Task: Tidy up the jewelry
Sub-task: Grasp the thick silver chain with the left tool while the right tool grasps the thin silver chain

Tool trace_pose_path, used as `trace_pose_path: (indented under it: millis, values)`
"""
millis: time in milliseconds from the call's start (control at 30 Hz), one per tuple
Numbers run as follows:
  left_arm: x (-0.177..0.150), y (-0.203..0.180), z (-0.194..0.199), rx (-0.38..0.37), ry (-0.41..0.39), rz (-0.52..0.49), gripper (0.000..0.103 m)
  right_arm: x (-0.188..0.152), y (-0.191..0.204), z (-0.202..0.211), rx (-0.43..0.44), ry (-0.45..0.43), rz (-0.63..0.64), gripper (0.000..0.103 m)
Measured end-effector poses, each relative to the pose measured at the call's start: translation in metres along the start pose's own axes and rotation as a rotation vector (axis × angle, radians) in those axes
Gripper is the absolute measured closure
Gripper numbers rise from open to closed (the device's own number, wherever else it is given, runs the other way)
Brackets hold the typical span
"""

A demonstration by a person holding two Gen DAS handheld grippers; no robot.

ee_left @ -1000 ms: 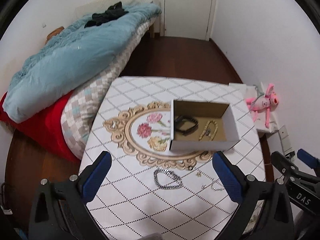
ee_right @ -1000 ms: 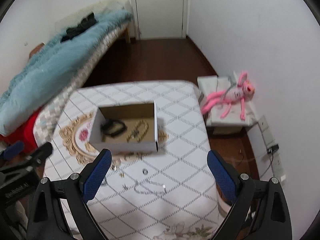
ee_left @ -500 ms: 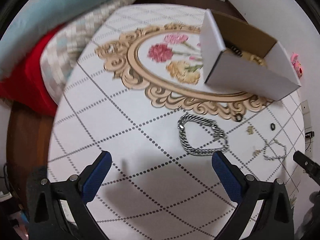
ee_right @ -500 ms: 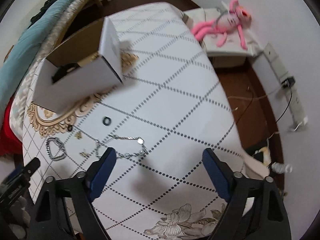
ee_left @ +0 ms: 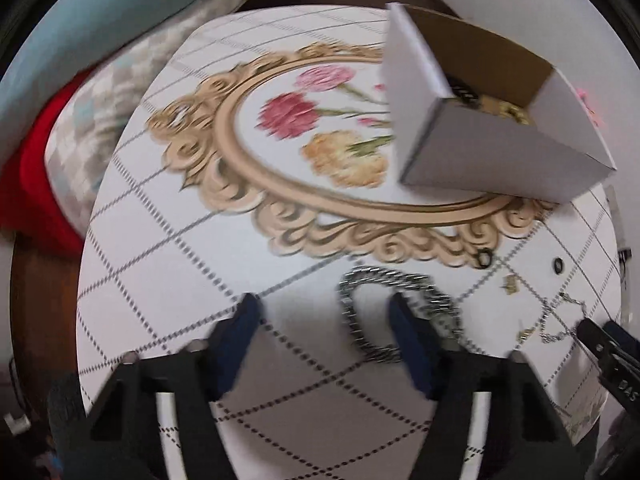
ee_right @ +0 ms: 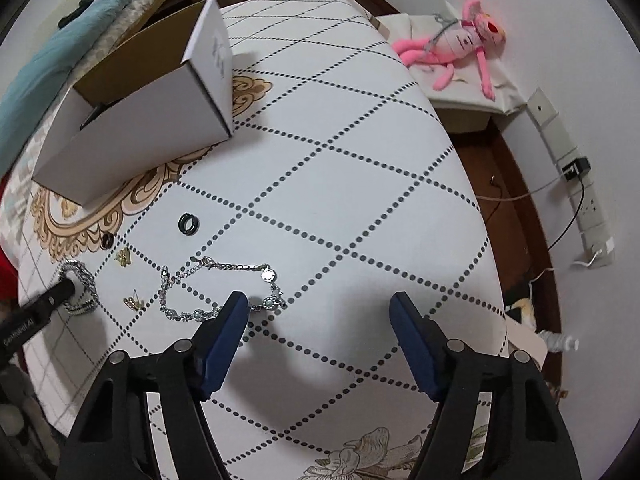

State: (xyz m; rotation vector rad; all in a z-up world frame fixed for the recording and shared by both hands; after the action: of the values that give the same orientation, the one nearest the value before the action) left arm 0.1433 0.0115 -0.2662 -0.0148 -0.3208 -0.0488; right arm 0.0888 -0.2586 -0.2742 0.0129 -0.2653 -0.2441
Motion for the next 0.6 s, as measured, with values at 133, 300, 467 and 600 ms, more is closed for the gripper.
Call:
trace_pose_path:
  millis: [133,300,467,600]
  values:
    - [0.0,-0.012,0.003,-0.036,0.002,-0.036,0.098,-0.001,0.01,0.003,-0.006,-0.031,0.029,0.04]
    - [-0.001,-0.011,0.011,-0.099,0.0,-0.007,0.101,-0.003,0.027,0.008,0.084,-0.036,0.048,0.103]
    - [-0.01,0.001,0.028,-0.143,-0.015,0.017,0.101,-0.009,0.035,0.013,0.18,-0.042,0.017,0.103]
    - [-0.009,0.001,0.047,-0.185,-0.03,0.039,0.101,-0.011,0.035,0.031,0.26,-0.08,-0.022,0.103]
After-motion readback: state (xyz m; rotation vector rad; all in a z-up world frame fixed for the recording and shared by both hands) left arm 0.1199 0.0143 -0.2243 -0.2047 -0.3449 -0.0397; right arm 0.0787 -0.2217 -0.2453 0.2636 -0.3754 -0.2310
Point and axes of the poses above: each gripper's, at about its wrist camera, not at the fingertips, and z roughly against the way its jaws point, y to its left, x to its top, the point moved 4 cm from there along -z, roughly the way its jaws point, and after that the axes turned 1 degree about -z, right-handed, at the moved point
